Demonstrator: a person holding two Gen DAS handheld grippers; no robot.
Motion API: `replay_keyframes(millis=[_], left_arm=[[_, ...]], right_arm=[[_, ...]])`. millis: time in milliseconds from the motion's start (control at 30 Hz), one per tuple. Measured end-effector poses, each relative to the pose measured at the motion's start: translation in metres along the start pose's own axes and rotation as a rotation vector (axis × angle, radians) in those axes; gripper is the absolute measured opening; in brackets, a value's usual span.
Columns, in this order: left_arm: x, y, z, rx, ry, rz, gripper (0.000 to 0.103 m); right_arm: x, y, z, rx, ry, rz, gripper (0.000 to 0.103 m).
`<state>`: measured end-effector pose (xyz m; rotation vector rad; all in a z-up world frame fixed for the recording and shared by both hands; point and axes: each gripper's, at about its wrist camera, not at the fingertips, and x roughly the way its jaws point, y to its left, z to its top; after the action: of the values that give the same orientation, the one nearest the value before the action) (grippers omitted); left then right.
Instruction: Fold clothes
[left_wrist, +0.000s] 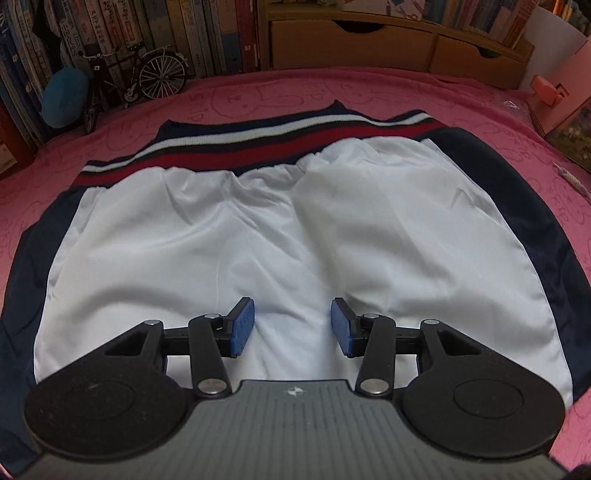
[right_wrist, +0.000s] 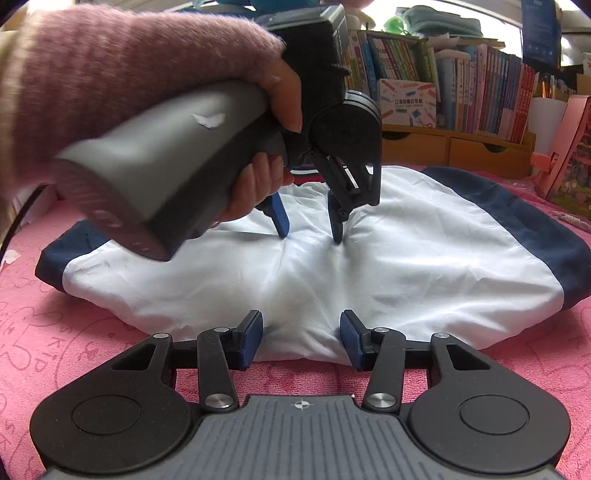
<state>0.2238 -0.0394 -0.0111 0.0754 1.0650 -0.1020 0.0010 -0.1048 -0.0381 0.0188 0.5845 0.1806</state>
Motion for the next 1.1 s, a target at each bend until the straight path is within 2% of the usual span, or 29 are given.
replay_keyframes(millis=[133, 167, 267, 367, 433, 500, 567, 633, 700, 833, 900, 967, 1100], left_arm=[[0.019, 0.008, 0.027, -0.047, -0.057, 0.041, 0.048], [0.023, 0.011, 0.034, -0.062, -0.071, 0.048, 0.052], [0.034, 0.019, 0.048, -0.101, -0.107, 0.06, 0.053], [0.031, 0.023, 0.051, -0.139, -0.107, 0.042, 0.052], [0.022, 0.026, 0.045, -0.122, -0.131, 0.038, 0.049], [0.007, 0.036, 0.035, -0.153, -0.148, 0.006, 0.049], [-0.016, 0.051, 0.019, -0.187, -0.18, -0.049, 0.049], [-0.043, 0.064, -0.013, -0.189, -0.261, -0.053, 0.05], [-0.069, 0.077, -0.045, -0.191, -0.343, -0.055, 0.058], [-0.107, 0.1, -0.118, -0.244, -0.473, 0.017, 0.063], [-0.115, 0.116, -0.147, -0.323, -0.5, 0.032, 0.065], [-0.115, 0.133, -0.17, -0.401, -0.485, 0.022, 0.069], [-0.106, 0.159, -0.197, -0.536, -0.457, 0.076, 0.069]], right_arm=[[-0.001, 0.0, 0.0, 0.002, 0.0, 0.005, 0.048], [-0.002, 0.001, 0.0, 0.003, 0.0, 0.006, 0.048], [-0.003, 0.003, 0.0, 0.002, 0.0, 0.011, 0.049], [-0.002, 0.001, 0.001, 0.0, 0.001, 0.016, 0.049], [-0.002, 0.002, 0.001, -0.002, 0.002, 0.018, 0.05], [-0.001, 0.002, 0.001, -0.003, 0.002, 0.018, 0.051], [0.0, 0.002, 0.001, -0.002, 0.002, 0.019, 0.051], [0.0, 0.001, 0.001, 0.008, -0.003, 0.026, 0.051], [-0.002, -0.003, 0.0, 0.038, -0.013, 0.051, 0.054], [-0.01, -0.02, -0.001, 0.15, -0.049, 0.102, 0.055], [-0.017, -0.029, -0.003, 0.202, -0.071, 0.088, 0.055], [-0.025, -0.04, -0.005, 0.237, -0.095, 0.056, 0.055], [-0.04, -0.068, -0.015, 0.278, -0.123, -0.038, 0.057]])
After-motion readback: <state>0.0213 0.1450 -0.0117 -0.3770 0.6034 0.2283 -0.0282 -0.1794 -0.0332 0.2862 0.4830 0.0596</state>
